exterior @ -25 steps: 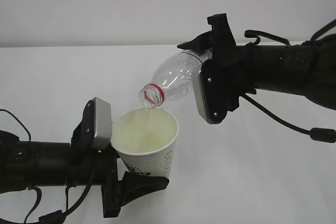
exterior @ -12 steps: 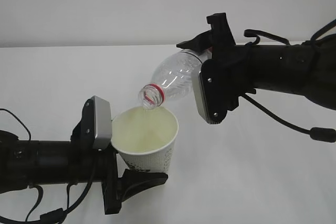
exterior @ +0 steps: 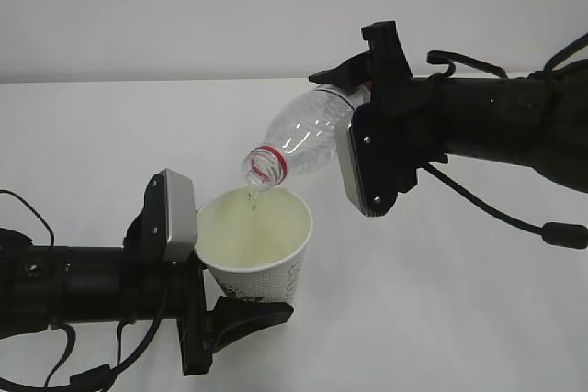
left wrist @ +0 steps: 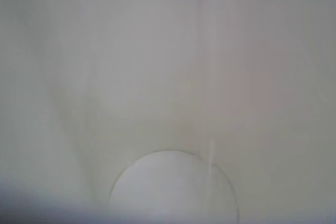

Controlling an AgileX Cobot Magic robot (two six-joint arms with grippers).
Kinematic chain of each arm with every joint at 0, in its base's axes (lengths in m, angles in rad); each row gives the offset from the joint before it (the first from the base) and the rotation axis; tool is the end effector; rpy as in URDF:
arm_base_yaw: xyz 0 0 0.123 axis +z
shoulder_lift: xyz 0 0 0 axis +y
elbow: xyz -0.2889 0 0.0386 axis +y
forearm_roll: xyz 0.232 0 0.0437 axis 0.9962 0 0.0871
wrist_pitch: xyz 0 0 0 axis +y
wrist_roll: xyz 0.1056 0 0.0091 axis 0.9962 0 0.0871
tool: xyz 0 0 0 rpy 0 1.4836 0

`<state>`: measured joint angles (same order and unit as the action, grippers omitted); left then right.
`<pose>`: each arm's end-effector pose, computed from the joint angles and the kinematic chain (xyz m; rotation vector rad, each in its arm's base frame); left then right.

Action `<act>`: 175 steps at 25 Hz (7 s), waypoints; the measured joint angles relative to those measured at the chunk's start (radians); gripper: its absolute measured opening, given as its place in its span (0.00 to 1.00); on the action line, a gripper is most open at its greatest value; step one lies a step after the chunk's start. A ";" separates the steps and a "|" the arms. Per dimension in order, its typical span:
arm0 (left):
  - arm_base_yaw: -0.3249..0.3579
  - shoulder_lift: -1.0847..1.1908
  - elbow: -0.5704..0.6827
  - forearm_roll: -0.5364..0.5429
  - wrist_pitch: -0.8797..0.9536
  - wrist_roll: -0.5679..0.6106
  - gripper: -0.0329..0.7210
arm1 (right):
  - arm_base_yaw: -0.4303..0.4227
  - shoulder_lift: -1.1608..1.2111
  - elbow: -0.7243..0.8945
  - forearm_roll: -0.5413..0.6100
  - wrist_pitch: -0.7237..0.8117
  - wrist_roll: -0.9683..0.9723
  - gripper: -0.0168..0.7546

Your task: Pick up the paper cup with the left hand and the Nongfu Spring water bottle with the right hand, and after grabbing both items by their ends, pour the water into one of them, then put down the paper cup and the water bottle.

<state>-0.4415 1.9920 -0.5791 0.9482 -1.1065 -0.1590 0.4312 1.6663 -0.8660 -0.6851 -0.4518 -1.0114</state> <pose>0.2366 -0.1969 0.1159 1.2430 1.5374 -0.8476 0.3098 0.1747 0.2355 -1.7674 0.8206 -0.5465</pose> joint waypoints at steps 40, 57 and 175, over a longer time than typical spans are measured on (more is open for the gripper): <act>0.000 0.000 0.000 -0.001 0.005 0.000 0.73 | 0.000 0.000 0.000 0.001 0.000 -0.028 0.68; 0.000 0.000 0.000 -0.001 0.009 0.000 0.73 | 0.000 0.000 0.000 0.039 -0.009 -0.051 0.68; 0.000 0.000 0.000 0.008 0.028 0.000 0.72 | 0.000 -0.002 0.000 0.053 -0.037 -0.119 0.68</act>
<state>-0.4415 1.9920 -0.5791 0.9561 -1.0781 -0.1590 0.4312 1.6641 -0.8660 -0.6323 -0.4891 -1.1301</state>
